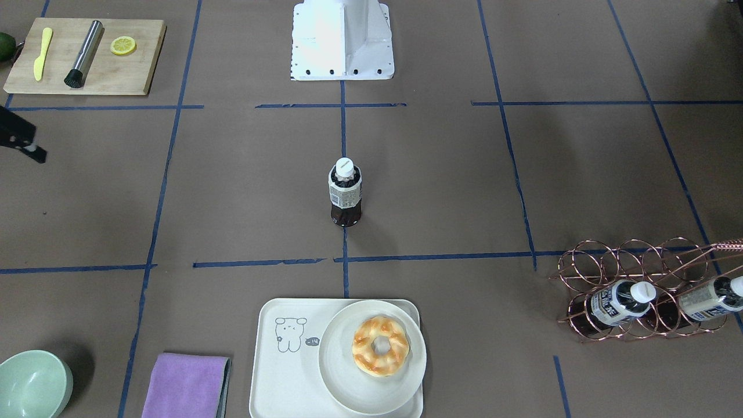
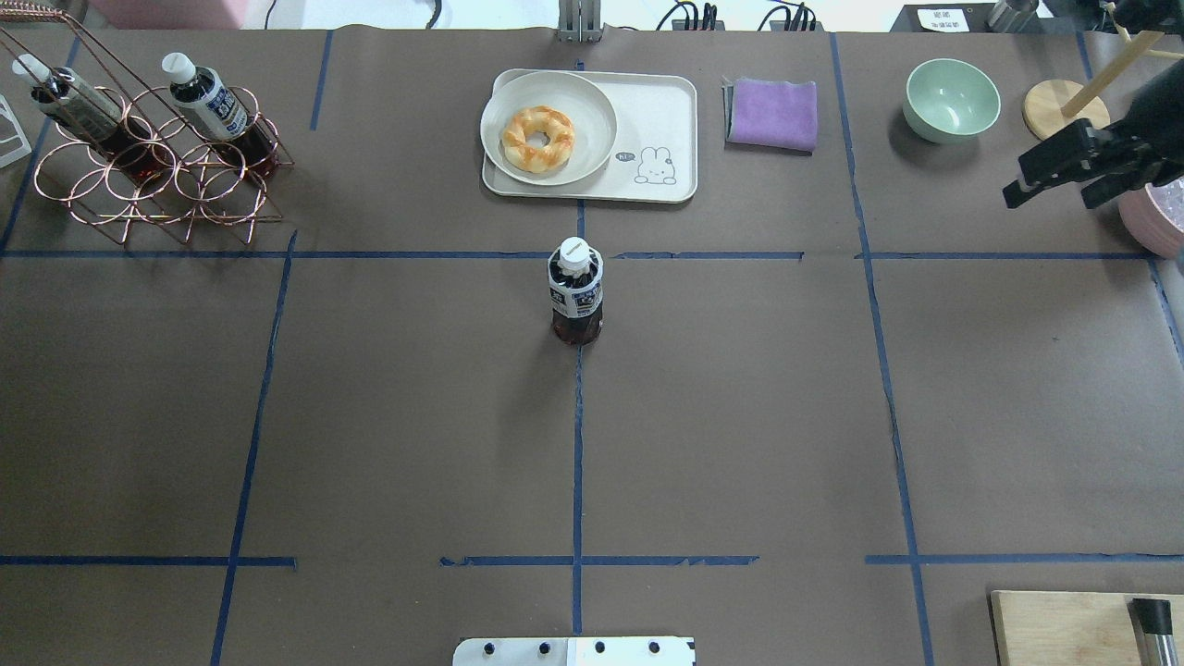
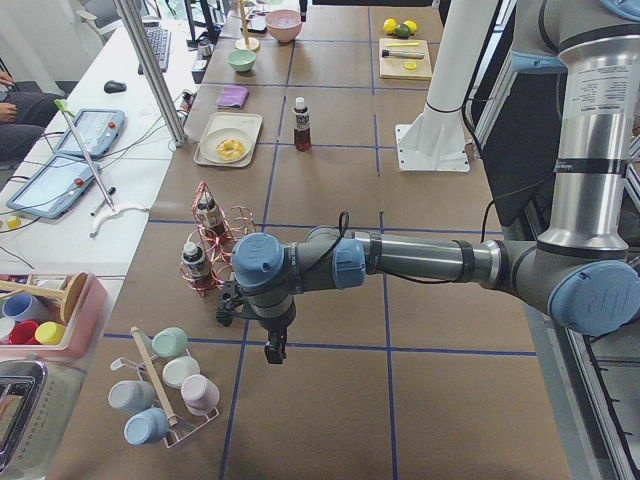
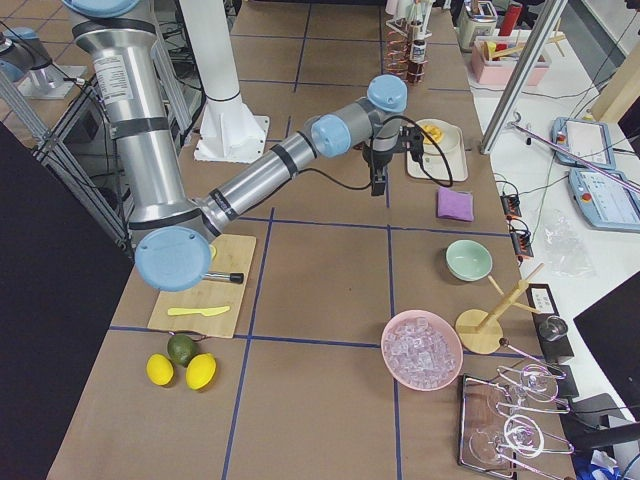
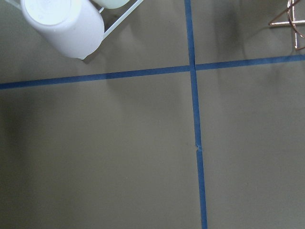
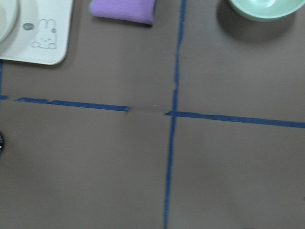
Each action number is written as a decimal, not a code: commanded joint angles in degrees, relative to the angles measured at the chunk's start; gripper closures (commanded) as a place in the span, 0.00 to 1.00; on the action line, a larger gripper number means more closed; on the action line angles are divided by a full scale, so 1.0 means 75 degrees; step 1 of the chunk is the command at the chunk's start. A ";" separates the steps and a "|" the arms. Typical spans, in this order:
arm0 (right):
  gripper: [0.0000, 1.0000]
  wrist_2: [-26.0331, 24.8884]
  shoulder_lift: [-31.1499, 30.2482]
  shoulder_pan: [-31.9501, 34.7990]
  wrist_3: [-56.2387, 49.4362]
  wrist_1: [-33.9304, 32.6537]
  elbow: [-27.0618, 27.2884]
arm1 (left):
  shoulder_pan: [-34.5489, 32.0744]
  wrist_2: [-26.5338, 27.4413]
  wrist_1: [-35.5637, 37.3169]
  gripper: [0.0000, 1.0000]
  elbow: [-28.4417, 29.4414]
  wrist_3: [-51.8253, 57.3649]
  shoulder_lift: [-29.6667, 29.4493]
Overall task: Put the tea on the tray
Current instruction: 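Reach the right gripper over to the standing tea bottle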
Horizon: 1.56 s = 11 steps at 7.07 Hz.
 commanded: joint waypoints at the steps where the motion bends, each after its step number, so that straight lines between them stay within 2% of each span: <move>1: 0.00 -0.0449 0.1710 -0.1416 0.2256 -0.0783 0.0203 | 0.0000 -0.0025 -0.0075 0.00 -0.0007 -0.0120 0.0015; 3: 0.00 -0.1654 0.2802 -0.2577 0.3281 -0.0947 -0.0007 | 0.0000 -0.0037 -0.0087 0.00 -0.0007 -0.0120 0.0015; 4: 0.00 -0.1787 0.3561 -0.2780 0.3333 -0.1412 -0.0415 | 0.0000 -0.0037 -0.0087 0.00 -0.0007 -0.0120 0.0015; 5: 0.00 -0.1951 0.4300 -0.2979 0.3333 -0.1753 -0.1010 | 0.0000 -0.0037 -0.0087 0.00 -0.0007 -0.0120 0.0015; 7: 0.01 -0.2618 0.5357 -0.3424 0.3333 -0.1745 -0.2299 | 0.0000 -0.0037 -0.0087 0.00 -0.0007 -0.0109 0.0026; 9: 0.02 -0.2947 0.5945 -0.3602 0.3263 -0.1722 -0.3169 | 0.0000 -0.0037 -0.0087 0.00 0.0005 -0.0109 0.0026; 11: 0.03 -0.2960 0.6018 -0.3614 0.3216 -0.1652 -0.3418 | 0.0000 -0.0037 -0.0087 0.00 0.0005 -0.0109 0.0026</move>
